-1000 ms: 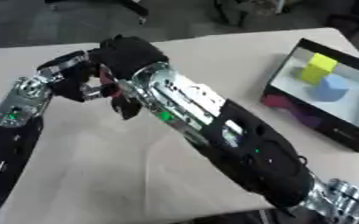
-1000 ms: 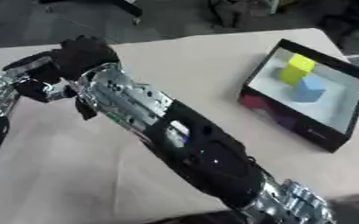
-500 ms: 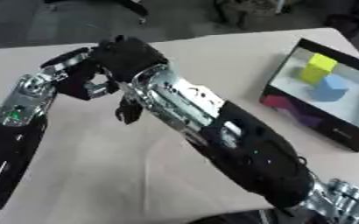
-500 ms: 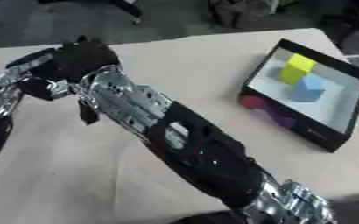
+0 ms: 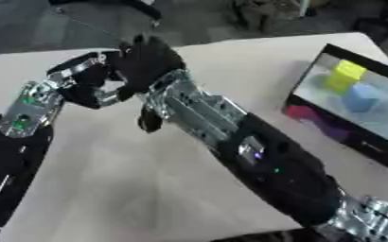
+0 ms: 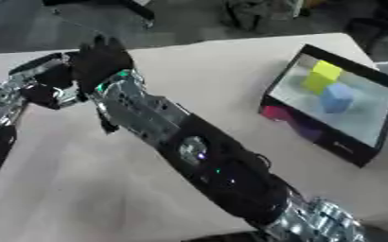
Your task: Pick up the objects with one hand, pass them to the other hand, and then place them into the box on the other side of the table.
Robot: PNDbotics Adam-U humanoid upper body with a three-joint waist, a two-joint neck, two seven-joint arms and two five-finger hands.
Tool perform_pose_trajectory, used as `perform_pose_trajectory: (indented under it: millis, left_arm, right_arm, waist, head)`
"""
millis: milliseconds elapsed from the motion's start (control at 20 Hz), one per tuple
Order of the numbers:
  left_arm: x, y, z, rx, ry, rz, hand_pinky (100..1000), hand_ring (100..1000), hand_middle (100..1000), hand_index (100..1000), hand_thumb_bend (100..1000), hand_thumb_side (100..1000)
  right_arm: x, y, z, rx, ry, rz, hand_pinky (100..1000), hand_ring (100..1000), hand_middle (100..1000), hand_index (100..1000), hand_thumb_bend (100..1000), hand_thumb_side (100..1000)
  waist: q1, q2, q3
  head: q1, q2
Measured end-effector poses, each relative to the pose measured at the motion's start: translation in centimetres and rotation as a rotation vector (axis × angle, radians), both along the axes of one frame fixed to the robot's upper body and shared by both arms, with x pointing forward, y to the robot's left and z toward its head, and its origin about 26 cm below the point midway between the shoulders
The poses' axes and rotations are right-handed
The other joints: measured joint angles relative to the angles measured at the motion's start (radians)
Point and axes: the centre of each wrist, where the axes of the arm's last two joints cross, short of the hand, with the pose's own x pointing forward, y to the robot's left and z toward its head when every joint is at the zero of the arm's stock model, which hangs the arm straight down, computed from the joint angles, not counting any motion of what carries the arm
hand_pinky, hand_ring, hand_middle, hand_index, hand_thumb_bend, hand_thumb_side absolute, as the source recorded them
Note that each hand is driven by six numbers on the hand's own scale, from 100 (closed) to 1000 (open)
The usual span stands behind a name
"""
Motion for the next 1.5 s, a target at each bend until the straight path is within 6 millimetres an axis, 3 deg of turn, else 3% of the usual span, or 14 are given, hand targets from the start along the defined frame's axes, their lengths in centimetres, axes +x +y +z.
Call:
perform_pose_trajectory:
  millis: [50,100,150,200,300,400,550,650,750,900,1100,1300,1400,1500]
  left_arm:
    - [0.0,0.0,0.0,-0.001,0.002,0.0,662,449,403,481,100,319]
    - [0.0,0.0,0.0,-0.002,0.003,-0.001,663,449,403,481,100,320]
    - [0.0,0.0,-0.1,-0.004,0.005,-0.002,663,449,403,481,100,321]
    - [0.0,0.0,-0.1,-0.008,0.007,-0.003,663,449,403,481,100,322]
    - [0.0,0.1,0.1,-0.018,0.007,-0.005,664,451,405,484,100,323]
    - [0.0,0.3,0.3,-0.025,0.004,-0.002,668,456,411,491,100,320]
    - [0.0,0.6,0.3,-0.027,0.007,0.001,682,475,442,522,100,322]
    - [-0.1,0.8,0.2,-0.032,0.011,0.004,697,501,469,552,100,422]
    - [-0.1,1.0,0.2,-0.039,0.014,0.005,735,567,535,638,100,730]
    - [-0.2,0.9,0.5,-0.074,0.014,-0.01,780,640,616,733,134,886]
    - [-0.6,0.3,0.6,-0.125,0.019,-0.05,810,687,666,777,211,911]
    - [-0.8,0.6,0.7,-0.143,0.03,-0.067,809,688,667,778,178,942]
    - [-1.0,1.5,0.5,-0.137,0.031,-0.05,805,683,662,774,145,946]
    - [-1.4,3.9,0.1,-0.126,0.032,0.004,799,678,655,767,100,911]
  right_arm:
    - [0.0,-0.1,0.1,-0.004,-0.006,-0.008,1000,887,962,952,324,100]
    - [0.1,-0.2,0.1,-0.007,-0.014,-0.015,1000,791,885,898,305,100]
    - [0.1,-0.3,0.2,-0.01,-0.025,-0.019,826,694,805,834,214,100]
    - [0.0,-0.3,0.3,-0.011,-0.038,-0.02,437,576,675,728,188,100]
    - [-0.1,-0.4,0.5,0.002,-0.082,-0.009,100,490,529,610,100,100]
    - [-0.1,-0.6,0.6,0.034,-0.144,0.008,100,411,367,426,100,100]
    - [-0.3,-0.8,0.9,0.113,-0.265,0.049,100,373,312,316,100,100]
    - [-0.2,-0.9,0.9,0.155,-0.335,0.072,100,366,297,261,100,100]
    - [-0.1,-0.9,0.8,0.185,-0.382,0.088,100,364,289,229,100,100]
    - [0.2,-0.9,0.4,0.207,-0.408,0.097,100,363,285,219,100,100]
    - [0.5,-1.0,0.2,0.227,-0.421,0.096,100,362,284,214,100,100]
    - [0.7,-1.3,0.2,0.242,-0.433,0.089,100,366,288,221,100,100]
    - [1.3,-2.2,0.1,0.244,-0.446,0.052,100,368,292,229,100,100]
    - [2.6,-4.3,0.0,0.236,-0.47,-0.029,100,372,299,237,100,100]
  waist:
    - [0.0,0.0,-0.001]
    - [0.0,0.0,-0.001]
    - [0.0,0.0,-0.002]
    - [0.001,0.0,-0.002]
    - [0.002,0.0,-0.003]
    - [0.003,0.0,-0.003]
    - [0.003,0.0,-0.004]
    - [0.003,0.0,-0.004]
    - [0.003,0.0,-0.004]
    - [0.003,0.0,-0.004]
    - [0.003,0.0,-0.004]
    - [0.003,0.0,-0.007]
    - [0.003,0.0,-0.009]
    - [0.004,0.0,-0.009]
  head:
    - [0.001,0.0]
    - [0.002,0.0]
    - [0.003,0.0]
    - [0.003,0.0]
    - [0.005,0.0]
    - [0.006,0.0]
    - [0.007,0.0]
    - [0.007,0.0]
    - [0.007,0.0]
    - [0.007,0.0]
    - [0.008,0.0]
    - [0.007,0.0]
    - [-0.003,0.001]
    - [-0.031,0.001]
